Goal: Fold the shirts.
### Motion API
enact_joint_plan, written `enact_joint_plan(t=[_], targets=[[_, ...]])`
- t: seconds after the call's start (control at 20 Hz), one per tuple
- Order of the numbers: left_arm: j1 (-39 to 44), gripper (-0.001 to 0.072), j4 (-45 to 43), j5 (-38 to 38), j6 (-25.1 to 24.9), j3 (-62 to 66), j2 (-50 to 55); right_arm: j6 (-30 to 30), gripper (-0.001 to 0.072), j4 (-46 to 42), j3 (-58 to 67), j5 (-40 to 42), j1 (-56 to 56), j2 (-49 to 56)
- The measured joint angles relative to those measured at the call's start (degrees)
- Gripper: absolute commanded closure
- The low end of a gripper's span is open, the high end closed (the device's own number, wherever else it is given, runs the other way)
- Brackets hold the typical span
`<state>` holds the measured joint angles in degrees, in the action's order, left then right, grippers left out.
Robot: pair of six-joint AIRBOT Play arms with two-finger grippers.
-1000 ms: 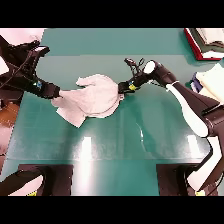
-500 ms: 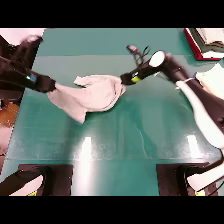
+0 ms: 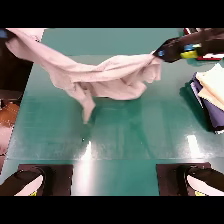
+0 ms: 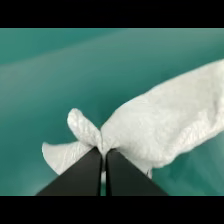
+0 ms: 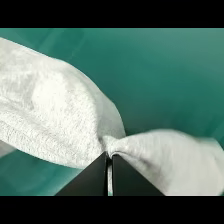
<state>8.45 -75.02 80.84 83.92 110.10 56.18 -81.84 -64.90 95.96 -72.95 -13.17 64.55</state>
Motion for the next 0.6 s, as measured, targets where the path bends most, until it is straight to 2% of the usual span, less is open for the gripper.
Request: enact_joint_plan(t=[0.35, 0.6], targets=[[0.0, 0.0685, 10.1, -0.2, 0.7, 8.0, -4.7, -8.7, 0.0704, -9.8, 0.0, -2.7, 0.4, -17.0], [0.0, 0.0685, 10.5, 2.4, 1.4, 3.4, -3.0, -12.6, 0.0705, -14.5, 0.0, -5.7, 0.4, -15.6]])
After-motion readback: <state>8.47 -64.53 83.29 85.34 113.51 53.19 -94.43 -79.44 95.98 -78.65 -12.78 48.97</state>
